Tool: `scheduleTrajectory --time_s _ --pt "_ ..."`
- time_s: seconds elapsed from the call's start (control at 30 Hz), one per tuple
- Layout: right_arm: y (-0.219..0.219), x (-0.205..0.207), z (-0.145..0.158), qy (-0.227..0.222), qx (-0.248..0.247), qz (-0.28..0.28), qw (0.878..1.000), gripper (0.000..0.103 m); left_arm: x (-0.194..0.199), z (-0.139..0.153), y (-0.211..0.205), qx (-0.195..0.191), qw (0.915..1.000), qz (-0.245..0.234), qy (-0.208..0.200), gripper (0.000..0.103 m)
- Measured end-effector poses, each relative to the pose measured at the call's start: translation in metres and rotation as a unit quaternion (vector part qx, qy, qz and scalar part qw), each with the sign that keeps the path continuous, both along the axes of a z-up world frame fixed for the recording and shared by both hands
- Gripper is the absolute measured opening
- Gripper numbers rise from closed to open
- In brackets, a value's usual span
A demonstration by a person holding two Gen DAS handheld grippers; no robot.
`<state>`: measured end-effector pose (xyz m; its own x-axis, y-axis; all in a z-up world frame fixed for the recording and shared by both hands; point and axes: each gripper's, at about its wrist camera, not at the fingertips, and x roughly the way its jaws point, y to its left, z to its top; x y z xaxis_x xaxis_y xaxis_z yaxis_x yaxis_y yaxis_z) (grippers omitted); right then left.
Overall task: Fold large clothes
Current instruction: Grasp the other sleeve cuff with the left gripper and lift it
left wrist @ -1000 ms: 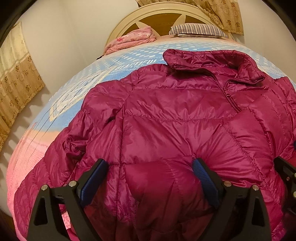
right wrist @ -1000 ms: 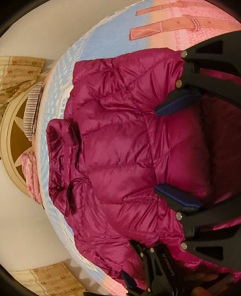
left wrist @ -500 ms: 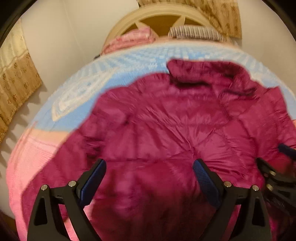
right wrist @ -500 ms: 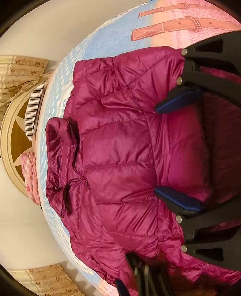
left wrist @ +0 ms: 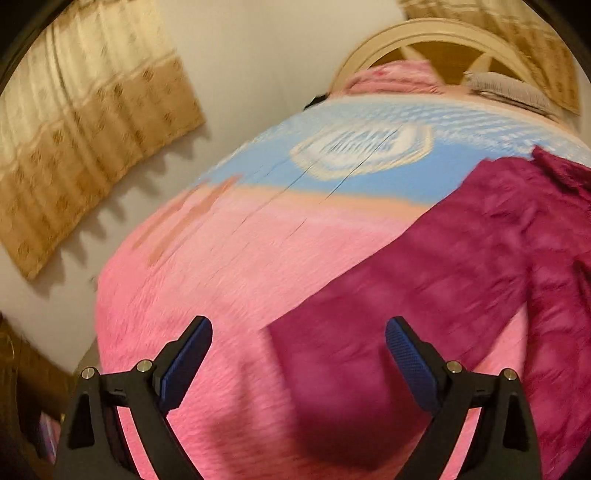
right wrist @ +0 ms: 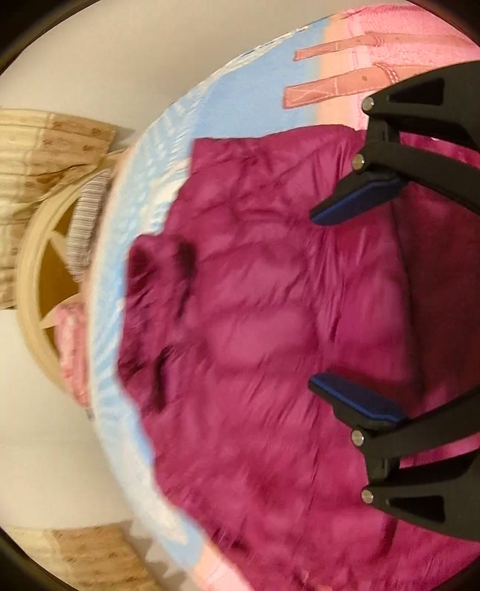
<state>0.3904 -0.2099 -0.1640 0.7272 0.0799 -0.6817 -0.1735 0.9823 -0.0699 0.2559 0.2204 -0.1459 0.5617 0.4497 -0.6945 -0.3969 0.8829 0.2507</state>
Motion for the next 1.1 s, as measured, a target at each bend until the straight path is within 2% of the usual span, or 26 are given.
scheduleTrajectory --time_s 0.1,0.17,0.3,0.37,0.43,0.47,0.5,0.6,0.63,0.7,0.9,1.0,1.1 --pt "0.028 -0.019 0.014 -0.011 0.014 0.047 0.999 0.085 -0.008 -0.017 0.018 -0.039 0.9991 0.006 0.018 0.095" --pt "0.046 -0.025 0.013 -0.003 0.034 0.083 0.996 0.085 -0.01 -0.024 0.02 -0.059 0.9981 0.005 0.016 0.095" --pt "0.081 -0.03 -0.005 0.011 0.002 0.105 0.994 0.085 -0.004 -0.031 0.011 -0.08 0.9967 -0.008 0.005 0.095" --pt "0.094 -0.03 -0.023 0.022 -0.022 0.108 0.994 0.085 0.002 -0.036 0.004 -0.084 0.9962 -0.018 0.012 0.082" --pt "0.094 -0.028 -0.034 0.021 -0.033 0.103 0.994 0.085 0.006 -0.039 -0.003 -0.093 0.9951 -0.031 0.017 0.062" --pt "0.093 -0.026 -0.037 0.025 -0.03 0.102 0.994 0.086 0.009 -0.038 -0.004 -0.092 0.9951 -0.031 0.017 0.062" --pt "0.091 -0.025 -0.037 0.028 -0.024 0.1 0.994 0.086 0.01 -0.038 -0.006 -0.089 0.9954 -0.03 0.017 0.058" --pt "0.084 -0.032 -0.027 0.021 -0.012 0.095 0.995 0.086 0.01 -0.032 -0.007 -0.091 0.995 -0.04 0.011 0.03" --pt "0.082 -0.035 -0.023 0.017 -0.007 0.095 0.995 0.086 0.01 -0.028 -0.007 -0.089 0.995 -0.045 0.01 0.024" --pt "0.074 -0.047 -0.015 0.005 0.009 0.103 0.995 0.087 0.012 -0.018 -0.008 -0.089 0.9946 -0.053 0.006 0.017" --pt "0.045 -0.058 -0.015 -0.006 -0.025 0.084 0.996 0.087 0.019 0.032 -0.039 -0.041 0.996 -0.074 -0.029 0.015" --pt "0.01 -0.059 -0.009 -0.008 0.0 0.046 0.999 0.087 0.022 0.062 -0.073 -0.018 0.9928 -0.104 -0.056 0.015" --pt "-0.02 -0.062 0.001 -0.015 0.02 0.011 1.0 0.087 0.028 0.091 -0.116 -0.016 0.9864 -0.144 -0.079 0.015"
